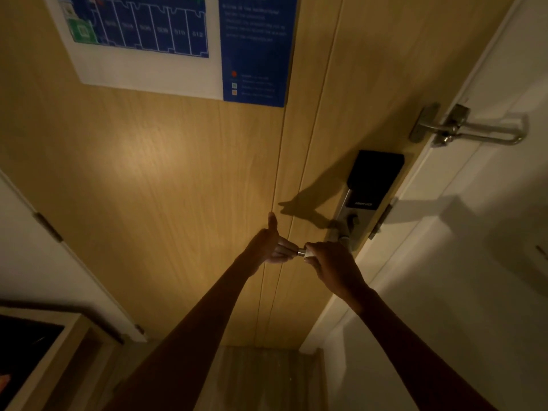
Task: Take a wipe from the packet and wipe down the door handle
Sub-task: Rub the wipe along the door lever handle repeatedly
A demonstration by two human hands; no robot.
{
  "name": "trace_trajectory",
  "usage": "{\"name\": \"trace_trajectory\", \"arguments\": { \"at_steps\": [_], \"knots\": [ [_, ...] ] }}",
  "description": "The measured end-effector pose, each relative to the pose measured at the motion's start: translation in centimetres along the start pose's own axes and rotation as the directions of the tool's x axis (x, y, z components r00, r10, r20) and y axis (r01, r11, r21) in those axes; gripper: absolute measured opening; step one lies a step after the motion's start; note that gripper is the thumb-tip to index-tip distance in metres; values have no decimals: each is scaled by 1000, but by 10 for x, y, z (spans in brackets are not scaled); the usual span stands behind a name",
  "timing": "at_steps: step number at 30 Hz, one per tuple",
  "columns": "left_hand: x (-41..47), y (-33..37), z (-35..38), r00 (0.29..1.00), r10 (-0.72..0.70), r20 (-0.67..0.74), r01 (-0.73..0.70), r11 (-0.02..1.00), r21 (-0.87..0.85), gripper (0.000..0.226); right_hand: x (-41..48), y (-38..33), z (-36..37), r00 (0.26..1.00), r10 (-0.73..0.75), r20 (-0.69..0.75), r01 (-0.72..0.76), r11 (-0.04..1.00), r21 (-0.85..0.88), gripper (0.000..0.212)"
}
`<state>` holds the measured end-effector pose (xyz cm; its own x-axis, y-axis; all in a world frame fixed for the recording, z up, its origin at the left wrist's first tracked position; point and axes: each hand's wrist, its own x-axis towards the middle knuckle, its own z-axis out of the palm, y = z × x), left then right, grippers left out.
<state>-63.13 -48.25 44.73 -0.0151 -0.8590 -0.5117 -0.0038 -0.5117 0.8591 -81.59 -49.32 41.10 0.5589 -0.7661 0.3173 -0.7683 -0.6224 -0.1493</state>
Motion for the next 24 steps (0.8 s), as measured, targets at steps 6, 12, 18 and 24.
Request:
{"name": "trace_trajectory", "arguments": {
  "at_steps": [6, 12, 18, 24],
  "knots": [
    [-1, -2, 3, 1000, 3, -26, -4, 1000, -30, 98, -6, -7, 10, 992, 39, -118, -39, 999, 4, 33],
    [2, -2, 4, 999, -24, -40, 21, 998, -66, 99, -3, -6, 17, 964, -97, -249, 67, 990, -127, 39],
    [4, -2, 3, 998, -42, -46, 39, 996, -80, 98, -4, -5, 24, 945, -133, -299, 105, 989, -108, 40],
    [0, 7, 8, 996, -76, -53, 73, 996, -59, 94, -7, -6, 25, 956, -98, -277, 85, 995, -58, 37]
  ]
}}
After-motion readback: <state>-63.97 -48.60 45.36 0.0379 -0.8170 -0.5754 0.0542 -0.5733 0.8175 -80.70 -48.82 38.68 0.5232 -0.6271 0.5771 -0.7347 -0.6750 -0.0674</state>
